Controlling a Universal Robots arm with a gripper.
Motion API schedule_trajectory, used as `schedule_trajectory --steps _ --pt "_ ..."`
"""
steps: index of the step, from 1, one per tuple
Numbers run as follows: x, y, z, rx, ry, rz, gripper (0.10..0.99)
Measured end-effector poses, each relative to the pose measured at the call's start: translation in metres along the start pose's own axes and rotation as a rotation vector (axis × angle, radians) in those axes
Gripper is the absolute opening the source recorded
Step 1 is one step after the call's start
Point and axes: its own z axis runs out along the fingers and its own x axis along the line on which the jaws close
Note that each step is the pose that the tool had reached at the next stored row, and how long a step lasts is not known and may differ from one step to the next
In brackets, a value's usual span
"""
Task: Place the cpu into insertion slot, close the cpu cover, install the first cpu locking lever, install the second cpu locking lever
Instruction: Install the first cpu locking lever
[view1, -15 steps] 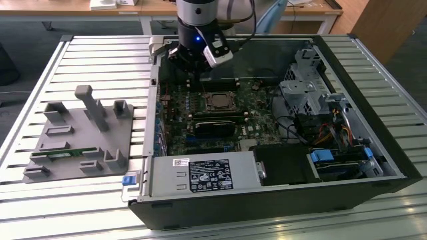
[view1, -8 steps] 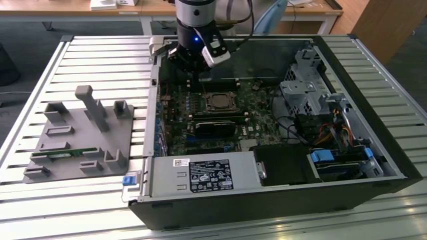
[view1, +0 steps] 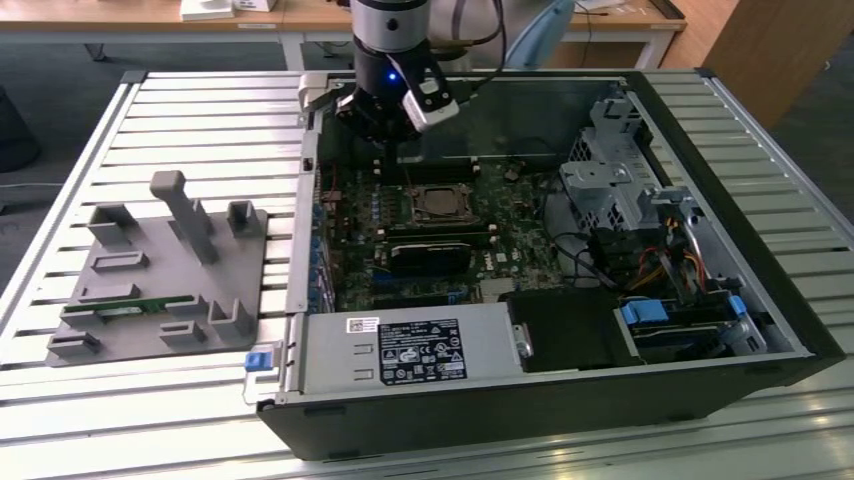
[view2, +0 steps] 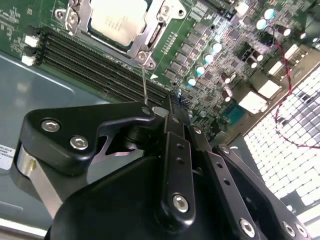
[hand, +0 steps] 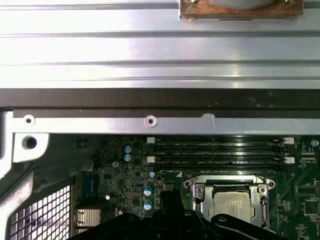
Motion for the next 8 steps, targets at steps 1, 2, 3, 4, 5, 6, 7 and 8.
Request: schedule_trajectory --steps 1,2,3,4,5,6,7,8 --pt "0.0000 0.0012 0.0003 0.000 0.0000 0.000 0.106" --pt "0.0000 0.0021 0.0005 0.000 0.0000 0.000 0.106" --pt "0.0000 0.0028 0.0007 0.000 0.0000 0.000 0.106" --pt "-0.0005 0.0032 0.0010 0.000 0.0000 0.000 0.106" --pt "-0.0012 0.0035 0.0012 0.000 0.0001 0.000 0.106" --pt "-0.0023 0.0037 0.0013 0.000 0.0003 0.000 0.106" --pt "-0.0039 0.0040 0.0015 0.000 0.0004 0.000 0.106" --pt "-0.0061 0.0042 0.0016 0.000 0.0005 0.000 0.106"
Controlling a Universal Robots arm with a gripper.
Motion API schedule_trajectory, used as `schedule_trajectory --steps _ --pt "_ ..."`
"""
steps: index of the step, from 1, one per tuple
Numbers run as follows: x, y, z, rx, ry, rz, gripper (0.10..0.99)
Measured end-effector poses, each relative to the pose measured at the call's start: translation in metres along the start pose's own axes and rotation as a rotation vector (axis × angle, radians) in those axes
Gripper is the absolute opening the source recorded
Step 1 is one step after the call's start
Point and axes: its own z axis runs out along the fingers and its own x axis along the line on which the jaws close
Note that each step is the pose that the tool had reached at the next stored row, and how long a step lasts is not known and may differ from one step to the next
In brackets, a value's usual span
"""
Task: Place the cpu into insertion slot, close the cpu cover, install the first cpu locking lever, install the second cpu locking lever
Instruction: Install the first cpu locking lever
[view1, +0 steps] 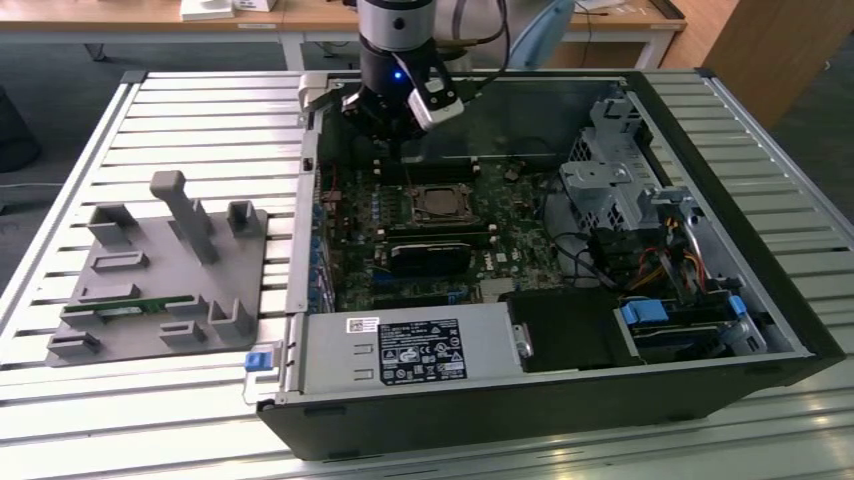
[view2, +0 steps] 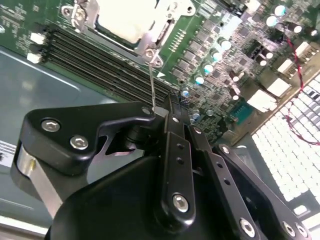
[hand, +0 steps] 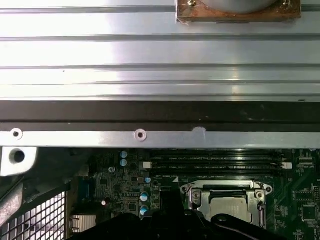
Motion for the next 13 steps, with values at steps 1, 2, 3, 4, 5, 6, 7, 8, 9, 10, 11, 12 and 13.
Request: schedule_trajectory --steps 1,2,3,4,5,6,7,8,9,10,11,12,13 --pt "-0.0023 0.0001 0.0001 0.000 0.0002 0.000 0.106" --pt "-0.0048 0.0002 0.0002 0.000 0.0005 0.000 0.106" --pt "-0.0076 0.0003 0.0003 0.000 0.0008 0.000 0.106" --pt "-0.0108 0.0004 0.0004 0.000 0.0015 0.000 0.106" --pt "-0.0141 0.0005 0.0006 0.000 0.0022 0.000 0.106" --pt "-0.0174 0.0006 0.0008 0.000 0.0028 0.000 0.106" --pt "-0.0206 0.0007 0.0011 0.000 0.0037 0.000 0.106" --pt "-0.0240 0.0008 0.0014 0.000 0.0046 0.000 0.106" --pt "-0.0260 0.0009 0.0019 0.000 0.0053 0.000 0.106" --pt "-0.0273 0.0008 0.0022 0.000 0.0058 0.000 0.106" --pt "-0.0276 0.0008 0.0026 0.000 0.0059 0.000 0.106" --pt "-0.0276 0.0008 0.0028 0.000 0.0060 0.000 0.106" --pt "-0.0276 0.0008 0.0029 0.001 0.0061 0.001 0.106"
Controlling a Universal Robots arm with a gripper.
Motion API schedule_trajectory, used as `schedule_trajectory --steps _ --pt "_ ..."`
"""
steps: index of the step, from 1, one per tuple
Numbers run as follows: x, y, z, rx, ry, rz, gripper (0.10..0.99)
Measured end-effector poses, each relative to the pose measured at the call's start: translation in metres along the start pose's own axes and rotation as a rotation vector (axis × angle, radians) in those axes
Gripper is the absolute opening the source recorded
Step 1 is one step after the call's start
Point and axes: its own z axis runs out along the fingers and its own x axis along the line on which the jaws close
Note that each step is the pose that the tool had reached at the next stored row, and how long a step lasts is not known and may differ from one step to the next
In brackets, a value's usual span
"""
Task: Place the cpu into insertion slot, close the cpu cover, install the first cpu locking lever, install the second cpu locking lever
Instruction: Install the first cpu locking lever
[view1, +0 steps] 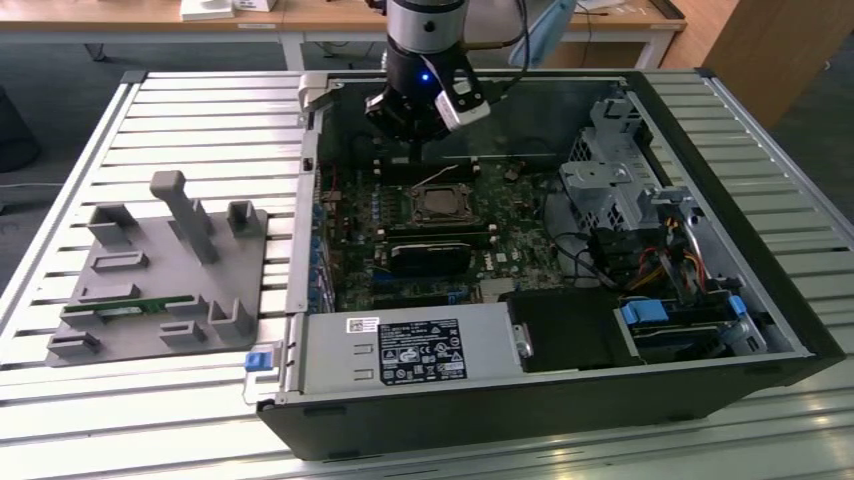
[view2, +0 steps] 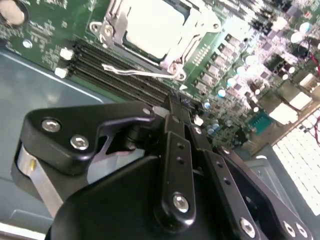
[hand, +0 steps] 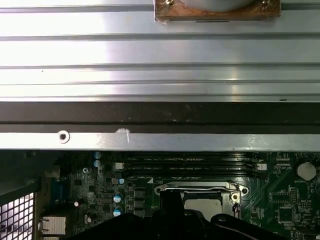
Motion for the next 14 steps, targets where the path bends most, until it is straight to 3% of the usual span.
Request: schedule_trajectory --steps 3,5,6,14 --pt "0.0000 -0.0001 0.0006 -0.005 0.0001 0.000 0.106" --pt "-0.0001 -0.0001 0.0014 -0.030 0.0006 0.000 0.106" --pt "-0.0001 -0.0002 0.0022 -0.037 0.0008 -0.001 0.106" --pt "-0.0041 -0.0009 0.0107 -0.037 0.0007 -0.001 0.106"
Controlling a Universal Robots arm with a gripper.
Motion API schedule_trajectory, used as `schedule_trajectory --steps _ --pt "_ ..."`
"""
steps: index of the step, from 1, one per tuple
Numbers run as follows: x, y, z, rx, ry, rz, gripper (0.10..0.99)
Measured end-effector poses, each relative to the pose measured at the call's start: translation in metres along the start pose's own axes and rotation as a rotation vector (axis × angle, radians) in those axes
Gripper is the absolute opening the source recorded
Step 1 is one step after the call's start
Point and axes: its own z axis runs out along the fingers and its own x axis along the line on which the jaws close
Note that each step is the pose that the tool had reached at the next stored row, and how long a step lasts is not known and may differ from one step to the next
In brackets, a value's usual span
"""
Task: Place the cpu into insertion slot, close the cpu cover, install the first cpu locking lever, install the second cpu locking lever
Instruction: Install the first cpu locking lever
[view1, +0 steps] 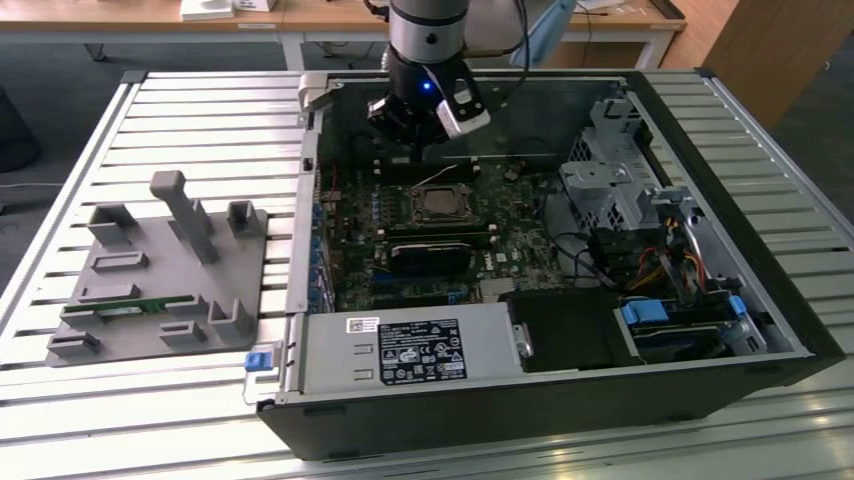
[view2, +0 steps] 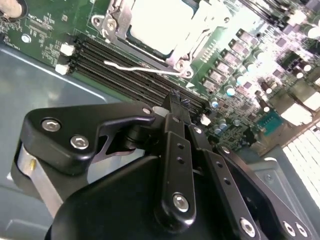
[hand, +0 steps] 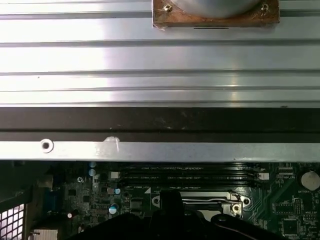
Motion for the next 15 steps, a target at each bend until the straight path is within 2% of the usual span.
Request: schedule_trajectory --steps 3,7,15 --pt "-0.0048 -0.0002 0.0046 0.002 0.0004 -0.002 0.106" --pt "-0.0060 -0.0008 0.0097 0.003 0.0005 -0.004 0.106" --pt "-0.0128 0.0002 0.0125 0.003 0.0005 -0.004 0.106"
